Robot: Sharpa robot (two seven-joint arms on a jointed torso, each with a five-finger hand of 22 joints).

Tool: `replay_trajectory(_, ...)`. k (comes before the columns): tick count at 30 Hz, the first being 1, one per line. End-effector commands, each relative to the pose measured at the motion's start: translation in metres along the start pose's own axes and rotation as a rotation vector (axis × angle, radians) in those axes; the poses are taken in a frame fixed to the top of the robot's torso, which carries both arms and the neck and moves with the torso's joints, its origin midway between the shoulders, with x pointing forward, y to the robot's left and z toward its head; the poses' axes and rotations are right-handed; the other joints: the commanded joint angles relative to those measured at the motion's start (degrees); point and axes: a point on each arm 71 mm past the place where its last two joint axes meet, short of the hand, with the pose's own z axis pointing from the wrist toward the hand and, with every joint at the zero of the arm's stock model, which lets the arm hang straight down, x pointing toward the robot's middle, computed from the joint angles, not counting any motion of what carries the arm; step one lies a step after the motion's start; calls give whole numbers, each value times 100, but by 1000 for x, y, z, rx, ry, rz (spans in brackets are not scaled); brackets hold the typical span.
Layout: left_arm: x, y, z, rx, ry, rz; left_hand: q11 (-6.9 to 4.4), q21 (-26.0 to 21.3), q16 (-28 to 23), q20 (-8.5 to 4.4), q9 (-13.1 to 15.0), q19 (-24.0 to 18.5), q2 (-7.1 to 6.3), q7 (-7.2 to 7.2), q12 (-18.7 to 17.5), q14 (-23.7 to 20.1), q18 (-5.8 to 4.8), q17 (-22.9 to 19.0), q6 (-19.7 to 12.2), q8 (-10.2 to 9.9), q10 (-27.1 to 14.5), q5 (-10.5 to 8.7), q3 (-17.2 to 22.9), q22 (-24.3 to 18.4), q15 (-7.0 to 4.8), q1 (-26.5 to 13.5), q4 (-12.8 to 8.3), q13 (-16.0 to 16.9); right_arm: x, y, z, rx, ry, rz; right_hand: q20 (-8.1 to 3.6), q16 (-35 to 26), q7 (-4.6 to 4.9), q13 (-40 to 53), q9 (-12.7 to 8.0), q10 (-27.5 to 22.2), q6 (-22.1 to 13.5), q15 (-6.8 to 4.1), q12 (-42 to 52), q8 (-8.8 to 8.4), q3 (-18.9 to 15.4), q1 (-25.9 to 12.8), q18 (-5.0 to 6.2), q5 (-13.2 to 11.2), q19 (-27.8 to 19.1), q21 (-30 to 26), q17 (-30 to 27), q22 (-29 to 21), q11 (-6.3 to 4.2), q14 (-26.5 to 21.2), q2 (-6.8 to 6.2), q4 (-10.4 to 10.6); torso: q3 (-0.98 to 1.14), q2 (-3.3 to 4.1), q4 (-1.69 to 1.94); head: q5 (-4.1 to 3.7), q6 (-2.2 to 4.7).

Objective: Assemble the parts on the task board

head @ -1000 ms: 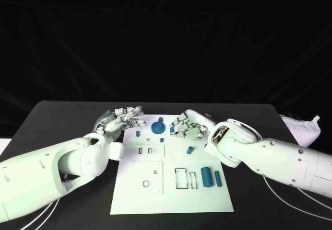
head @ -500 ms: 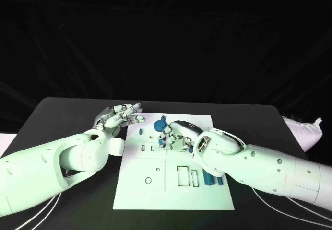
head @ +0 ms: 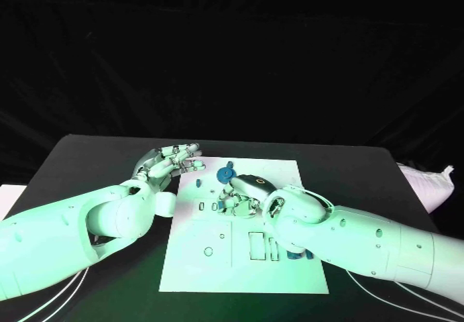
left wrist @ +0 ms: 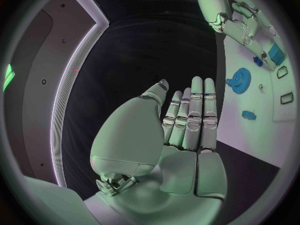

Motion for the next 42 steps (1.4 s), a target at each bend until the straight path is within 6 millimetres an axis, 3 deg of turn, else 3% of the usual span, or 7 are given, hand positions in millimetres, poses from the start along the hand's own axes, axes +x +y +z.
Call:
replay_trajectory(1, 4, -1, 0, 3, 24, -15, 12, 1, -34, -3, -5, -27, -17, 6, -17, -46, -18, 9, -38, -27, -18, -11, 8, 3, -6, -30, -30, -8, 4, -2, 0, 29, 17, -55, -49, -30, -123, -630, -13, 85, 122, -28, -24, 27, 12, 17, -89, 23, 513, 11, 910, 1374, -128, 471, 39, -6, 2, 2, -4, 7, -22)
replay_trajectory(9, 4, 0, 0, 1, 28, -17, 12, 1, -34, -3, -5, -27, -17, 6, -17, -46, -18, 9, -38, -27, -18, -11, 8, 3, -6, -30, -30, -8, 5, -3, -1, 29, 17, -103, -47, -71, -110, -725, -16, 12, 92, -24, -167, 1, 16, -1, -73, 16, 469, -21, 842, 1312, -119, 456, -50, -51, 6, 9, -7, 17, -24)
replay_trajectory(13, 4, -1, 0, 1, 29, -17, 15, -1, -41, 1, -5, -39, -17, 9, -19, -54, -18, 11, -39, -28, -19, -12, 13, 3, -3, -38, -31, -8, 6, -4, -2, 32, 28, -118, -42, -81, -92, -754, -20, -13, 71, -15, -215, -19, 4, -31, -71, 0, 462, -27, 831, 1302, -107, 453, -133, -79, -4, 2, -12, 9, -36)
replay_trajectory(19, 5, -1, 0, 1, 30, -18, 15, -1, -41, 1, -5, -39, -17, 9, -19, -54, -18, 11, -39, -28, -19, -12, 13, 3, -3, -38, -31, -8, 8, -3, -2, 42, 47, -130, -27, -95, -51, -825, -39, -67, -6, 9, -320, -77, -26, -126, -70, -17, 460, -30, 811, 1298, -74, 449, -227, -66, 5, 2, -6, -6, -50)
replay_trajectory(35, 5, -1, -1, 0, 30, -18, 16, -2, -44, 2, -5, -44, -15, 11, -20, -56, -18, 13, -41, -29, -21, -12, 16, 3, -2, -42, -32, -8, 7, -1, 0, 52, 20, -125, 64, -135, 64, -1121, -112, -280, -330, 104, -738, -216, -213, -517, -50, -65, 405, -76, 765, 1219, 35, 438, -503, 100, 4, 1, -7, -10, -36)
replay_trajectory(42, 5, -1, -1, -3, 32, -18, 16, -2, -44, 2, -5, -44, -15, 11, -20, -56, -18, 13, -41, -29, -21, -12, 16, 3, -2, -42, -32, -8, 1, 1, -1, 34, -65, -96, 116, -153, 142, -1258, -189, -397, -697, 164, -918, -232, -399, -648, -46, -149, 394, -88, 747, 1201, 108, 433, -645, 226, 7, 3, -11, -9, -39)
